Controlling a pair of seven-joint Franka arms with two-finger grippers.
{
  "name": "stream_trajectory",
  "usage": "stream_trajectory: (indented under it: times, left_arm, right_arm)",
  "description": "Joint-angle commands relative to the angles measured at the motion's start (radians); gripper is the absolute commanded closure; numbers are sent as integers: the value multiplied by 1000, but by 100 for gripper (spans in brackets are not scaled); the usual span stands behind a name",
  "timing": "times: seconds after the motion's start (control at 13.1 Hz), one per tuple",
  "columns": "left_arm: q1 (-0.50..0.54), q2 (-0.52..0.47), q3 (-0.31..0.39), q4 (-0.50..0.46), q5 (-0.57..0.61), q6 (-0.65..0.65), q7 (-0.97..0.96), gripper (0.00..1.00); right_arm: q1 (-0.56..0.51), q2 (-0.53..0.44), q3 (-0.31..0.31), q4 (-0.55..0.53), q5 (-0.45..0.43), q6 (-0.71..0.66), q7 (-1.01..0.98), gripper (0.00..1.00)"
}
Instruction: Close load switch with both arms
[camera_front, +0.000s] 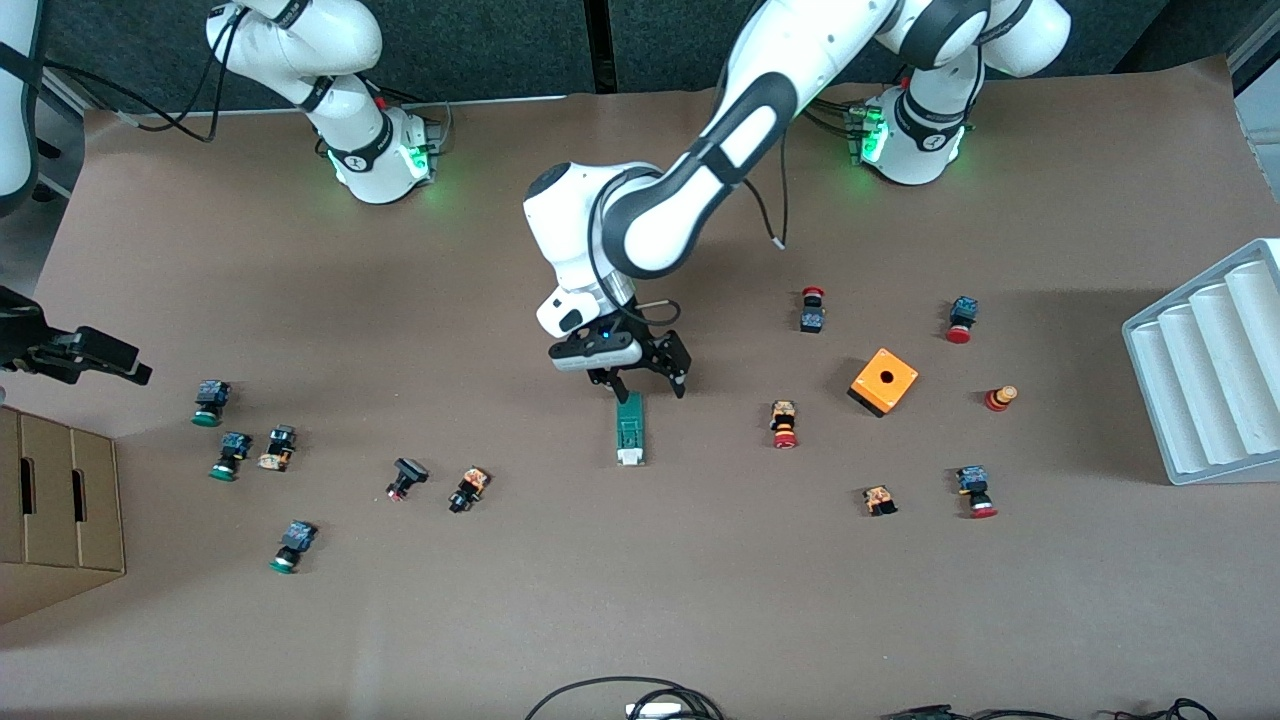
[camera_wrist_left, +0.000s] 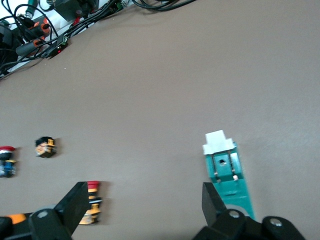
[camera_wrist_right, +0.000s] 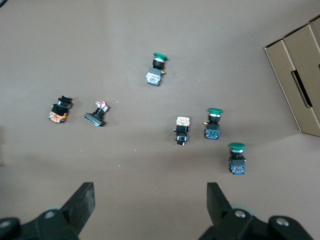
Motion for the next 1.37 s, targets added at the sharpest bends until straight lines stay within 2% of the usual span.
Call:
stream_trajectory:
  times: [0.0, 0.3, 0.61, 0.84, 0.99, 1.22, 1.29]
  left_arm:
    - [40, -81, -4, -5, -111, -51, 203, 0]
    - [142, -188, -3, -5, -251, -104, 476, 0]
    - [290, -288, -3, -3, -413, -166, 709, 0]
    - [363, -330, -3, -3, -489, -209, 875, 0]
    - [440, -348, -3, -2, -583, -235, 983, 0]
    - [521, -415, 1, -20, -660, -249, 1045, 0]
    - [566, -444, 1, -47, -687, -264, 1049, 0]
  right_arm:
    - [8, -10, 5, -6, -34, 23, -10, 0]
    - [10, -4, 6, 14, -34, 16, -2, 0]
    - [8, -1, 5, 22, -54, 17, -2, 0]
    - [-4, -6, 3, 26, -52, 13, -10, 0]
    - [1, -4, 3, 26, -54, 11, -3, 0]
    - [10, 1, 3, 25, -63, 8, -5, 0]
    - [11, -1, 9, 25, -104, -4, -5, 0]
